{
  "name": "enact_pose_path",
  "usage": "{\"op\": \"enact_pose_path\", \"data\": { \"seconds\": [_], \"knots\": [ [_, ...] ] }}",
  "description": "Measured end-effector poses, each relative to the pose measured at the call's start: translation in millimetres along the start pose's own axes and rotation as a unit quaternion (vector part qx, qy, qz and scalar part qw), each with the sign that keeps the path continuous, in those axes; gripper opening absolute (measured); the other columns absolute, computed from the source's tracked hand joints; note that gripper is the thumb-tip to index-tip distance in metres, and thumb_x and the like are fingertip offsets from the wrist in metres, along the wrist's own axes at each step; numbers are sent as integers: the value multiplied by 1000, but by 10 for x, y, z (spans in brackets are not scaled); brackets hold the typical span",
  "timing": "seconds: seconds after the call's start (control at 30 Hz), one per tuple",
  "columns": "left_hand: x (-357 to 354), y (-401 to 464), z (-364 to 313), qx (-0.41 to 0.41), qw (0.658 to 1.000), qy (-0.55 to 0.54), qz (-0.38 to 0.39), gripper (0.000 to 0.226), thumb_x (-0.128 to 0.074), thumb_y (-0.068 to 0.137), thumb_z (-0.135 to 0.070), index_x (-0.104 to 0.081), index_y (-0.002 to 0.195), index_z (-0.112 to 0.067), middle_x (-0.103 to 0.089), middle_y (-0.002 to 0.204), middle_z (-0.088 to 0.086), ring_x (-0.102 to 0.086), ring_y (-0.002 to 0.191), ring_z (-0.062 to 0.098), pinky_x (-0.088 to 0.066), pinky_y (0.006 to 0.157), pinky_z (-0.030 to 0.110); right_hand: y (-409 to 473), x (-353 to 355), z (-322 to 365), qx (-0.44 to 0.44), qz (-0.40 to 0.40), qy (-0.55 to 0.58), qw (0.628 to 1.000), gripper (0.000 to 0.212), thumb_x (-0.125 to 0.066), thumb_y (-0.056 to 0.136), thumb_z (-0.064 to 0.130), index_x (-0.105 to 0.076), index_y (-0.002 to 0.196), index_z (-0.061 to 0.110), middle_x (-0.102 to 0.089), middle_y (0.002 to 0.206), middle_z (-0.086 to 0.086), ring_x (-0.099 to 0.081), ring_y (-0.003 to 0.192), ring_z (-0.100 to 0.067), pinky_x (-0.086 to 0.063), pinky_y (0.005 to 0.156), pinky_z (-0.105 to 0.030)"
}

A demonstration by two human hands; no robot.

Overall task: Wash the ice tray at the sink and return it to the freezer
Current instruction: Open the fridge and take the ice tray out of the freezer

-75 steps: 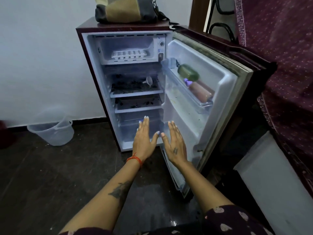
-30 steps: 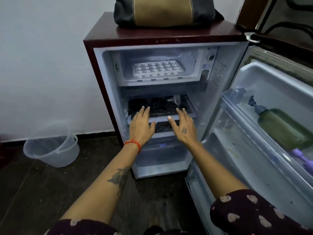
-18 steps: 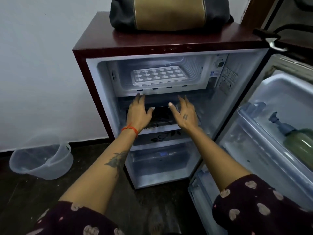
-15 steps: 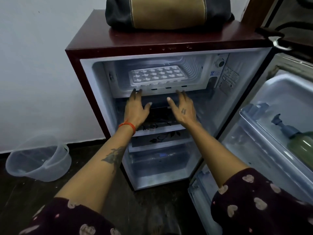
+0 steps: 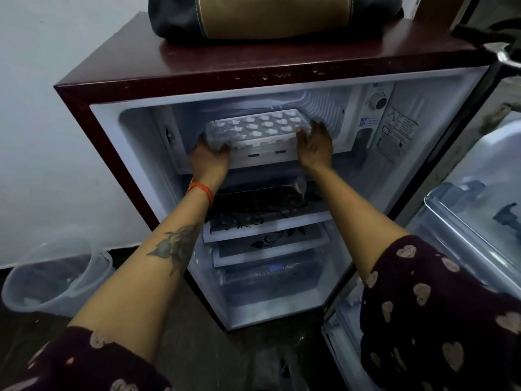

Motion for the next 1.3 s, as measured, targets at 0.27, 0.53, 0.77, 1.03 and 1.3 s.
{"op": "enact_pose_path", "data": {
  "seconds": [0.27,0.53,0.77,1.03,1.3],
  "knots": [
    [-77,244,58,113,985,-128,-14,23,-61,86,-22,-62,74,-3,-69,89,23,-69,82,32,-58,73,38,199,-65,9,-39,-25,22,999,38,-38,101,24,-53,123,-3,-54,128,-20,-51,118,-30,-39,93,-28],
    [-69,142,57,101,985,-127,-66,22,-60,85,-13,-67,97,4,-69,102,18,-67,93,29,-56,81,38,120,-5,32,-75,-34,85,993,35,-50,96,24,-60,117,-2,-58,124,-18,-57,110,-27,-41,87,-22],
    [14,-208,11,126,980,-142,-60,15,-54,85,-12,-65,87,-1,-67,90,11,-66,88,27,-47,66,23,-219,279,45,-103,-66,120,985,27,-59,91,20,-66,106,-1,-67,108,-13,-62,102,-24,-38,72,-13],
    [130,-745,-44,152,974,-149,-72,22,-53,86,-13,-64,104,-6,-65,93,7,-60,80,20,-44,62,23,-807,584,-29,-146,-77,179,970,41,-61,88,15,-56,125,-1,-60,125,-15,-56,116,-26,-38,99,-20],
    [281,-1346,71,188,958,-210,-59,26,-51,75,-10,-66,96,-5,-68,88,5,-65,80,21,-51,63,24,-1465,873,-161,-180,-50,202,961,30,-59,81,7,-65,108,-3,-67,102,-6,-59,88,-16,-40,66,-8]
  ]
}}
Point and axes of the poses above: each hand's wrist, its own y-axis towards the middle knuckle, its own x-axis out of the back of the hand, z = x × y, the point moved 1 cm from there along y, towards the middle knuckle
